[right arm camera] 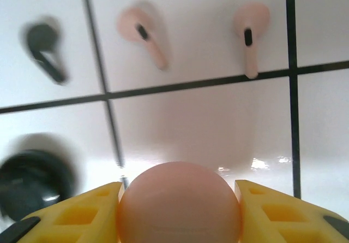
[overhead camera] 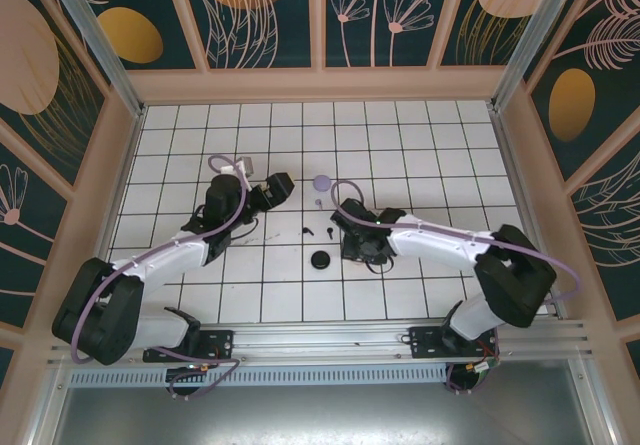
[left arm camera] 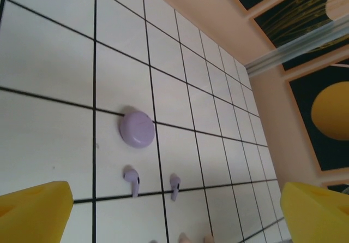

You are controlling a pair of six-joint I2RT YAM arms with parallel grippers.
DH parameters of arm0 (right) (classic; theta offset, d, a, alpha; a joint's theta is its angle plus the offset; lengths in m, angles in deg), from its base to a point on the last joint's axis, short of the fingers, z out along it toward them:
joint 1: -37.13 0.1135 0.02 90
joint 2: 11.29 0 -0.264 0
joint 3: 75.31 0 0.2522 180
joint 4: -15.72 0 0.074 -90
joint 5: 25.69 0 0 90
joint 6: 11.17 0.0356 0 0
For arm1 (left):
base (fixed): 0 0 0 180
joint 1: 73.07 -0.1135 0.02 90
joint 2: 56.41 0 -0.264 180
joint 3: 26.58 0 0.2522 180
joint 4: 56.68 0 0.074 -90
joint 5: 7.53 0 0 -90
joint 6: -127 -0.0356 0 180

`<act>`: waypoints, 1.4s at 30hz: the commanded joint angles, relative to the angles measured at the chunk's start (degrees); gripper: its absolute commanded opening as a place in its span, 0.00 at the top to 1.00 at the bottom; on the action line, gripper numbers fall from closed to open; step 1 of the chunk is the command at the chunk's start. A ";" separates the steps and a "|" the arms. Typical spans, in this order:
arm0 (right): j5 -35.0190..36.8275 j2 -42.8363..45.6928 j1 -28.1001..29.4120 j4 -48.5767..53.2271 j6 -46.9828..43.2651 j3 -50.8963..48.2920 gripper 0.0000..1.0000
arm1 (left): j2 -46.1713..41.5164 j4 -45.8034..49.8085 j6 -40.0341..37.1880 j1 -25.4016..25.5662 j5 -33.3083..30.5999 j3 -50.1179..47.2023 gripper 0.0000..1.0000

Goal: Insert wireless bluetooth earbuds into charging case

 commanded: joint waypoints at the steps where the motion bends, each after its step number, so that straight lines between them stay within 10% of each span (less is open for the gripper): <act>1: -0.13 3.07 -2.02 -2.71 4.77 2.07 0.56 | -2.50 -8.26 0.60 0.44 4.39 -4.29 0.03; 18: -9.70 1.71 -13.73 -19.40 23.14 5.59 0.56 | 7.83 -31.64 -1.77 9.58 4.95 -8.71 0.22; 42: -12.35 5.14 -16.57 -20.97 23.53 4.74 0.56 | 31.85 -45.44 -0.68 17.91 4.91 6.35 0.49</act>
